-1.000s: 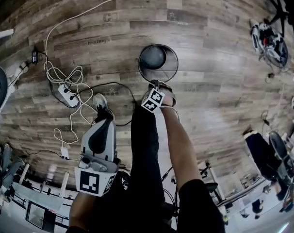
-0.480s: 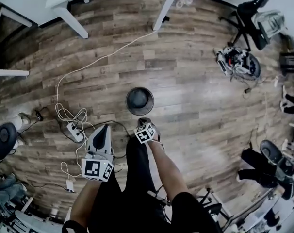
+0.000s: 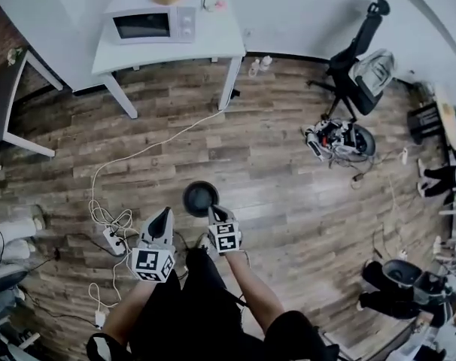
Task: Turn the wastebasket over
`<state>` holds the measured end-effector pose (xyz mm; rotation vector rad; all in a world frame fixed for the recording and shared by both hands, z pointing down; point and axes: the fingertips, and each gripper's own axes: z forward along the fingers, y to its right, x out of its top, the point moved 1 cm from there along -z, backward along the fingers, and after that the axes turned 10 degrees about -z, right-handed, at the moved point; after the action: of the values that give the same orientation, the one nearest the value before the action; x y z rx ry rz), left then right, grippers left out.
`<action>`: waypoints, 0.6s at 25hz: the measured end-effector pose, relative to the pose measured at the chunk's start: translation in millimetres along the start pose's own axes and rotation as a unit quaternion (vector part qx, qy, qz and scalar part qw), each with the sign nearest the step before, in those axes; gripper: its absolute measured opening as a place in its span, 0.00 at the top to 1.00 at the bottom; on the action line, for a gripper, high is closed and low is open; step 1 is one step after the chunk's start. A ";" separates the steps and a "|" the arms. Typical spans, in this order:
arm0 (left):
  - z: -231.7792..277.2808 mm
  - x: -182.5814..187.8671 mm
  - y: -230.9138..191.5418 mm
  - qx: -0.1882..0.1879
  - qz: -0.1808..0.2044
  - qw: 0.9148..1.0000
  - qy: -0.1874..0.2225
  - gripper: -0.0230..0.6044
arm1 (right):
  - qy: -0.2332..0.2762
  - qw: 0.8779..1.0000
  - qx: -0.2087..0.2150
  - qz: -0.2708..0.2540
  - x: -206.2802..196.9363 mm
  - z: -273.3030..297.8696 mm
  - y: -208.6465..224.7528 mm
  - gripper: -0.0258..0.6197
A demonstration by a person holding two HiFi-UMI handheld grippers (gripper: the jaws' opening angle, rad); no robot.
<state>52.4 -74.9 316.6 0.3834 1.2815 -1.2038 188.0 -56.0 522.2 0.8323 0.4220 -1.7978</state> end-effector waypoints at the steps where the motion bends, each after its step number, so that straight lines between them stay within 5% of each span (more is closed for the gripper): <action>1: -3.0 3.7 6.1 -0.006 0.000 1.000 -0.001 0.91 | 0.022 1.000 -0.004 0.018 15.3 -16.8 0.3 0.91; 6: -12.7 31.9 26.9 -0.048 -0.004 0.999 0.010 0.91 | 0.131 0.989 -0.021 0.068 95.9 -96.2 -1.7 0.91; 15: -54.2 107.4 28.9 -0.063 0.052 0.994 0.076 0.91 | 0.270 0.960 -0.048 0.048 175.4 -212.2 -48.3 0.91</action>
<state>30.1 -70.5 195.0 0.4501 1.4435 -1.0148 180.8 -21.2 245.0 1.2533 0.7987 -1.4294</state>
